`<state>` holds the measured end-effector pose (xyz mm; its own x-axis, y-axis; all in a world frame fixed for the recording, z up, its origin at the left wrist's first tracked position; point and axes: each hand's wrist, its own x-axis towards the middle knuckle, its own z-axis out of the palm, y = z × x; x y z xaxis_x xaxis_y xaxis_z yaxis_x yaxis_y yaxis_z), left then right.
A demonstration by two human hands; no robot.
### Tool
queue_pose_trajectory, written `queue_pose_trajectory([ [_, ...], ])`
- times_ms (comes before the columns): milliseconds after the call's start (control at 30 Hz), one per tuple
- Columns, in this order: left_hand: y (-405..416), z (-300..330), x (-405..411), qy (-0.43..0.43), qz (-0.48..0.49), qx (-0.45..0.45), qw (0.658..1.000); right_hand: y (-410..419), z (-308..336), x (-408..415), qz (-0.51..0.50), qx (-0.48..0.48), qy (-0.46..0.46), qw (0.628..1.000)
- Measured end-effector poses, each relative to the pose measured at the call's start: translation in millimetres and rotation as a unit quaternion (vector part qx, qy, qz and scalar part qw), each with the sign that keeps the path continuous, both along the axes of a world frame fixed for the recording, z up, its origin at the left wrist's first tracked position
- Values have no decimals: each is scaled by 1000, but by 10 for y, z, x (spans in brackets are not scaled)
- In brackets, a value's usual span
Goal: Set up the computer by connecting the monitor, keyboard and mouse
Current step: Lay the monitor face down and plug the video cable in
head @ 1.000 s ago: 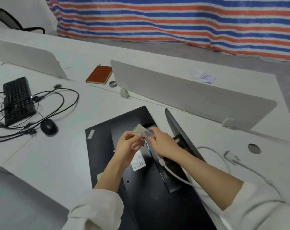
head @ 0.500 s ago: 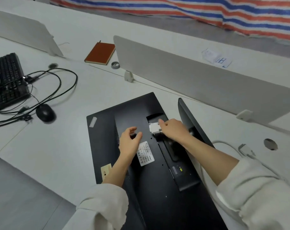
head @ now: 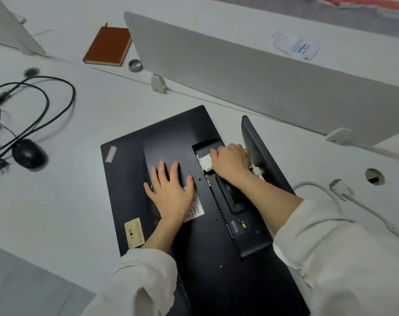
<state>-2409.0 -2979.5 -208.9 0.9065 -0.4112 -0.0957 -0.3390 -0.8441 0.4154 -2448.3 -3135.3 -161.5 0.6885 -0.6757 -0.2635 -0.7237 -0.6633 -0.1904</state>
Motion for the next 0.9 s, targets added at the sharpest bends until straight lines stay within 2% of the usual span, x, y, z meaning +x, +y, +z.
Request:
queue_pose_trajectory([
  [300, -124, -54, 93, -28, 30, 19, 999, 6, -66, 6, -8, -12, -3, 1000],
  [900, -154, -93, 104, -53, 23, 22, 998, 129, -160, -85, -1, -49, 7, 999],
])
